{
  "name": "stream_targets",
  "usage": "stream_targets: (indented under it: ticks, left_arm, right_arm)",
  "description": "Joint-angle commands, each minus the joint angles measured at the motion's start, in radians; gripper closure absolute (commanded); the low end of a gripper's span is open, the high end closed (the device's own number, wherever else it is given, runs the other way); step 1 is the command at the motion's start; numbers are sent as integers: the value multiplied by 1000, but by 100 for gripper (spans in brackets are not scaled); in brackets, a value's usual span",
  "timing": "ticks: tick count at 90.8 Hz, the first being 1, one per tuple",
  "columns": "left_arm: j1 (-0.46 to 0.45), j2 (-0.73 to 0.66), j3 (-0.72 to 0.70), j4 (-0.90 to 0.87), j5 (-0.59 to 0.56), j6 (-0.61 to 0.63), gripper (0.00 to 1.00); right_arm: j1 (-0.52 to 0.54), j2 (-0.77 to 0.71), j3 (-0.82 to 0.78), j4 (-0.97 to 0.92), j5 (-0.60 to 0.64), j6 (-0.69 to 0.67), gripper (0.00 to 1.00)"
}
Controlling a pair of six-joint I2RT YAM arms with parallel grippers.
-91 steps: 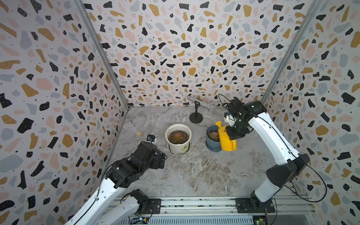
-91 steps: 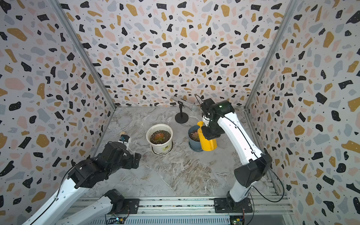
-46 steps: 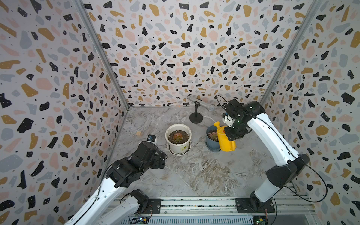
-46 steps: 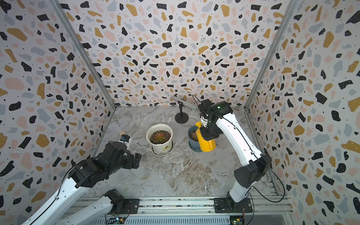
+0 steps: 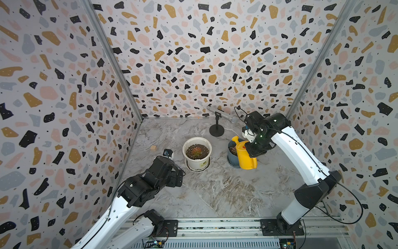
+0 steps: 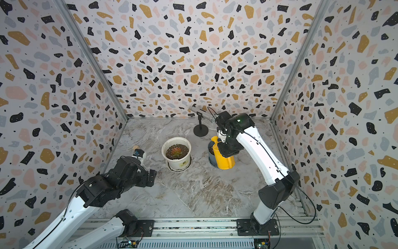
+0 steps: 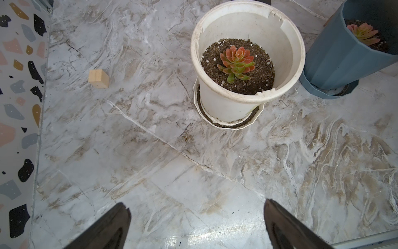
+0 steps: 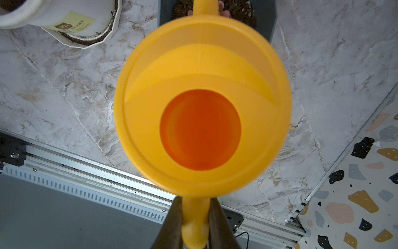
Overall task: Water the succulent around the soil edge
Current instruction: Water the soil of the potted plant with water.
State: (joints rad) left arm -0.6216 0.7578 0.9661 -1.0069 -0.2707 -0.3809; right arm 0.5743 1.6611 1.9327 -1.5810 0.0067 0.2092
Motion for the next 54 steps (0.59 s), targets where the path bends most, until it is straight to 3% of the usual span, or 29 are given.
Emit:
stream_targets:
  ticks: [1,54]
  left_arm:
    - [10,-3,-8,33,-2,6,0]
    - [12,-5,-8,33,-5,7,0]
  right_arm:
    - [18,-47,8,-159,-2,16,100]
    - [50,-134,-105,-132,-26,37,100]
